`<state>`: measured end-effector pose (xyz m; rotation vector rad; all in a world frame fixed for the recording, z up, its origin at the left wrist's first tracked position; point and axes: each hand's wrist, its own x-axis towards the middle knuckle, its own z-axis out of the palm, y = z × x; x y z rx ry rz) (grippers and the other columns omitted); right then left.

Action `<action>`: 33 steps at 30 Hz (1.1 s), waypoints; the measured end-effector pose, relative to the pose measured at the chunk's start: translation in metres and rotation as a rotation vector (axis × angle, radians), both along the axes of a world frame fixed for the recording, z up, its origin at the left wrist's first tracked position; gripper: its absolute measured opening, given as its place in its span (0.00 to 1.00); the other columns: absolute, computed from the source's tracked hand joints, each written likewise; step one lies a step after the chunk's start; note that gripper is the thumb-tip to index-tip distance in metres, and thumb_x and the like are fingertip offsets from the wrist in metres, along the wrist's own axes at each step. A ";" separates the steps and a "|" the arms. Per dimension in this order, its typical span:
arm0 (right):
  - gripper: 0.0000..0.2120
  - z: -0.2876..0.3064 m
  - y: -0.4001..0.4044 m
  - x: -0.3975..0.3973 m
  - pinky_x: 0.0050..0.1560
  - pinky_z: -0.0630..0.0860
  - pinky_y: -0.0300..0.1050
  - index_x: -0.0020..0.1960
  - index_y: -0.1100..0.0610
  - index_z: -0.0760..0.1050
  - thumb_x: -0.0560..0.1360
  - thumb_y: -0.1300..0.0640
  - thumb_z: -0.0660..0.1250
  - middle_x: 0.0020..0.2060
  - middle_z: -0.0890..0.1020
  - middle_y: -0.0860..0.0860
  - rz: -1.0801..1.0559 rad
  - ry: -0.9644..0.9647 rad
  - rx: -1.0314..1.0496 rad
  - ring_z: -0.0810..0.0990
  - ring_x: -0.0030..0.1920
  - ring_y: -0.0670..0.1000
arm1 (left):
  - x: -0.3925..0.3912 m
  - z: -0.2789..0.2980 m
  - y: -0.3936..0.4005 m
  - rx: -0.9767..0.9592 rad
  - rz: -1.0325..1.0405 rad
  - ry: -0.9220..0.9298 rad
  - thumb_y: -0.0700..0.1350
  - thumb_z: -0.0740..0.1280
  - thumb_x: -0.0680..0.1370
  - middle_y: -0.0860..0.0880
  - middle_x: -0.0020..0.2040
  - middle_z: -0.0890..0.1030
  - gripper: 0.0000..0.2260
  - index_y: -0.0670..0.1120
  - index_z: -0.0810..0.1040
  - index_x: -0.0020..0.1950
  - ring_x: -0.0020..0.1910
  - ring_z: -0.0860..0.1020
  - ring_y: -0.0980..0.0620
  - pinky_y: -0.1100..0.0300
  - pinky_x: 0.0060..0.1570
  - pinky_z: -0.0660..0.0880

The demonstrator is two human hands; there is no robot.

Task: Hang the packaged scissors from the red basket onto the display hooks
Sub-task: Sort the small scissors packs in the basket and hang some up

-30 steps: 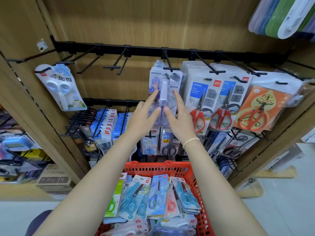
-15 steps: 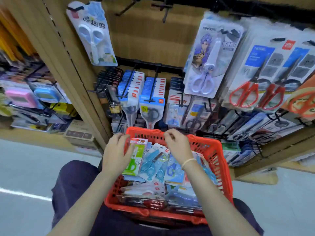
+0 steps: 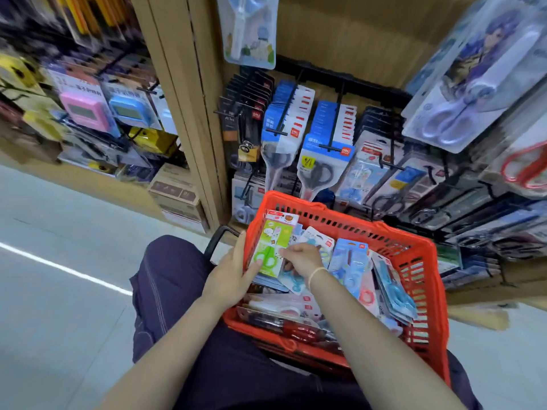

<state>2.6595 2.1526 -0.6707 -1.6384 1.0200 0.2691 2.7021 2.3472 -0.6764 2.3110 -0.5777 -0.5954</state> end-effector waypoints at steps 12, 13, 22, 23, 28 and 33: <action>0.03 0.037 -0.053 -0.071 0.41 0.72 0.47 0.49 0.57 0.76 0.79 0.61 0.70 0.39 0.76 0.53 -0.244 -0.234 0.220 0.73 0.39 0.53 | 0.004 0.012 0.000 -0.180 0.166 -0.067 0.53 0.65 0.83 0.47 0.65 0.75 0.22 0.46 0.70 0.76 0.66 0.72 0.49 0.58 0.65 0.66; 0.03 0.042 -0.060 -0.082 0.39 0.71 0.46 0.49 0.57 0.75 0.79 0.61 0.70 0.39 0.75 0.52 -0.280 -0.257 0.230 0.72 0.38 0.52 | 0.004 0.016 -0.002 -0.194 0.197 -0.144 0.51 0.67 0.82 0.47 0.64 0.76 0.20 0.44 0.74 0.72 0.65 0.72 0.49 0.60 0.64 0.64; 0.05 0.075 -0.039 -0.087 0.34 0.74 0.36 0.47 0.55 0.74 0.79 0.62 0.69 0.33 0.77 0.47 -0.202 -0.359 0.353 0.75 0.33 0.45 | -0.030 0.066 -0.064 -0.466 0.158 0.620 0.67 0.74 0.71 0.52 0.64 0.81 0.30 0.52 0.80 0.67 0.61 0.79 0.59 0.49 0.69 0.73; 0.05 0.076 -0.033 -0.082 0.35 0.75 0.37 0.47 0.56 0.74 0.79 0.62 0.69 0.33 0.78 0.47 -0.171 -0.367 0.359 0.76 0.34 0.45 | -0.030 0.066 -0.065 -0.493 0.181 0.680 0.72 0.75 0.66 0.51 0.68 0.79 0.39 0.50 0.77 0.71 0.67 0.77 0.55 0.46 0.73 0.70; 0.05 0.071 -0.020 -0.062 0.37 0.80 0.41 0.45 0.62 0.80 0.80 0.64 0.67 0.37 0.83 0.53 -0.119 -0.378 0.283 0.82 0.35 0.49 | -0.009 0.066 -0.035 -0.692 0.358 0.716 0.47 0.73 0.77 0.43 0.58 0.86 0.16 0.43 0.82 0.62 0.60 0.83 0.39 0.41 0.63 0.78; 0.07 0.036 -0.016 -0.039 0.34 0.80 0.42 0.43 0.60 0.79 0.80 0.64 0.67 0.39 0.82 0.57 -0.082 -0.189 0.121 0.81 0.33 0.52 | 0.018 0.048 0.019 -0.685 0.547 0.565 0.40 0.70 0.81 0.44 0.55 0.87 0.08 0.44 0.83 0.59 0.58 0.84 0.41 0.45 0.59 0.80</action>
